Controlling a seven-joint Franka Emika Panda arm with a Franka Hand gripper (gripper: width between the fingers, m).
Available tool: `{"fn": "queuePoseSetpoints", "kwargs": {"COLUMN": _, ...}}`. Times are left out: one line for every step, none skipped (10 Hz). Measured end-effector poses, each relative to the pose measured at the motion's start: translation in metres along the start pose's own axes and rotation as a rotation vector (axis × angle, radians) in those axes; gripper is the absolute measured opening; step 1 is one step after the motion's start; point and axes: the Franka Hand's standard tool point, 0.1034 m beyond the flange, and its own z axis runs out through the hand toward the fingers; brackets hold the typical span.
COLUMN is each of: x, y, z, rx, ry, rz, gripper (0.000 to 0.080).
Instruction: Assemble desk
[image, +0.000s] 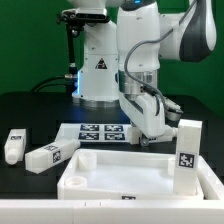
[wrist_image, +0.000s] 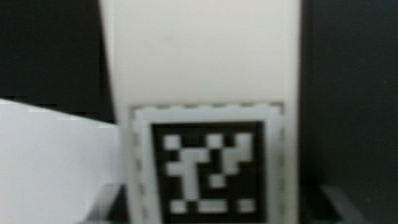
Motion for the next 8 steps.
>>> {"fn": "queuePoseSetpoints", "kwargs": {"x": 0.001, "y": -0.001, "z": 0.0, "rx": 0.0, "ry": 0.001, "rz": -0.014, "gripper": 0.0282}}
{"fn": "queuePoseSetpoints", "kwargs": {"x": 0.001, "y": -0.008, "z": -0.002, "rx": 0.01, "ry": 0.002, "rz": -0.071, "gripper": 0.0284}}
{"fn": "queuePoseSetpoints", "kwargs": {"x": -0.002, "y": -0.017, "z": -0.004, "rx": 0.023, "ry": 0.002, "rz": -0.083, "gripper": 0.0284}}
{"fn": "queuePoseSetpoints", "kwargs": {"x": -0.005, "y": -0.024, "z": -0.007, "rx": 0.041, "ry": 0.021, "rz": -0.178, "gripper": 0.0284}}
{"fn": "queuePoseSetpoints", "kwargs": {"x": -0.008, "y": -0.023, "z": -0.006, "rx": 0.044, "ry": 0.024, "rz": -0.166, "gripper": 0.0284}}
{"fn": "queuePoseSetpoints", "kwargs": {"x": -0.005, "y": -0.02, "z": -0.003, "rx": 0.039, "ry": 0.023, "rz": -0.065, "gripper": 0.0284}}
{"fn": "queuePoseSetpoints", "kwargs": {"x": -0.003, "y": -0.018, "z": 0.0, "rx": 0.034, "ry": 0.025, "rz": -0.009, "gripper": 0.0284}}
{"fn": "queuePoseSetpoints", "kwargs": {"x": -0.004, "y": -0.02, "z": 0.001, "rx": 0.034, "ry": 0.03, "rz": 0.021, "gripper": 0.0284}}
